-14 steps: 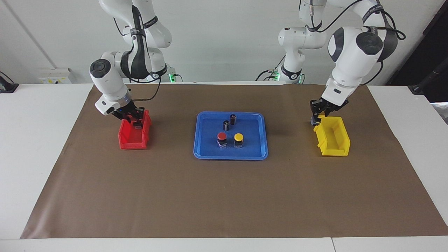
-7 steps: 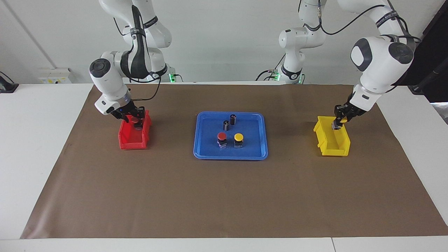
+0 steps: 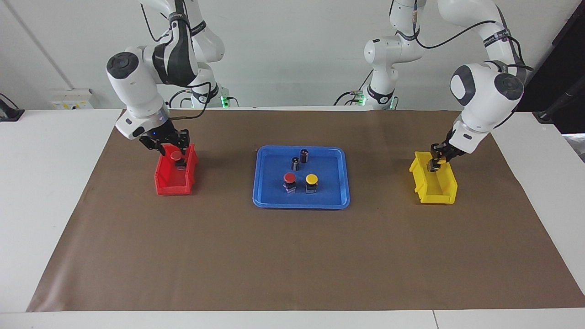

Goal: Sort red and yellow buttons by color

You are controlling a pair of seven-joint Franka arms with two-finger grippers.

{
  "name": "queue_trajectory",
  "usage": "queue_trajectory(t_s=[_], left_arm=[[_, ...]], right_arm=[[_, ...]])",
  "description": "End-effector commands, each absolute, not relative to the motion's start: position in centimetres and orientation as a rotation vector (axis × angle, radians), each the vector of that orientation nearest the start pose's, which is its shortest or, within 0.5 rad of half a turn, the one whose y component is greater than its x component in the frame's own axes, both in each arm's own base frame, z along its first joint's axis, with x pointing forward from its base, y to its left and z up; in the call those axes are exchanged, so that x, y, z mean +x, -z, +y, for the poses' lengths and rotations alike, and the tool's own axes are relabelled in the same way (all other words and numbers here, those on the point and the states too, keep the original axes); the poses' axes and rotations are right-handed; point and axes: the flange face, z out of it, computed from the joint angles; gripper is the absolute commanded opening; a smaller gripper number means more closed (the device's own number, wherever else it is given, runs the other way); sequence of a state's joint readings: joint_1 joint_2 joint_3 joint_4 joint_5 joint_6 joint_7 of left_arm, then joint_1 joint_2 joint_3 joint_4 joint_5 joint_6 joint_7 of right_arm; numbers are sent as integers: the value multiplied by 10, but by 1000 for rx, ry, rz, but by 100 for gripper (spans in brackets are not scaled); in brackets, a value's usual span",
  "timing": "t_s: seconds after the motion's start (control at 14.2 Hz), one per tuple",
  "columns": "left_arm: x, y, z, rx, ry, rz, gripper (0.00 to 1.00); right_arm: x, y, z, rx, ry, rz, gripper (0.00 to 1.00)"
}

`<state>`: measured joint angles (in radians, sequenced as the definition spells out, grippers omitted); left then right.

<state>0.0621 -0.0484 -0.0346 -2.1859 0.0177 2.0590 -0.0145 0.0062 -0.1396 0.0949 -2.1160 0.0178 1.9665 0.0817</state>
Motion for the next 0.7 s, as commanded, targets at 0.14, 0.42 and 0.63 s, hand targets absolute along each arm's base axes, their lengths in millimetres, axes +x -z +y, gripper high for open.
queue_trajectory(t_s=[0.14,0.42,0.63], left_arm=[[505,-377,16,-3120,-68,-46,1],[501,-369,18,-3120,-72,-53,1],[500,-367,18,-3120,-75,-48,1]], right_arm=[[571,-517,220,-3074,67,188,65],[569,-474,335,-3020,138,223,66],[557,-428,375,-3081,127,183,68]])
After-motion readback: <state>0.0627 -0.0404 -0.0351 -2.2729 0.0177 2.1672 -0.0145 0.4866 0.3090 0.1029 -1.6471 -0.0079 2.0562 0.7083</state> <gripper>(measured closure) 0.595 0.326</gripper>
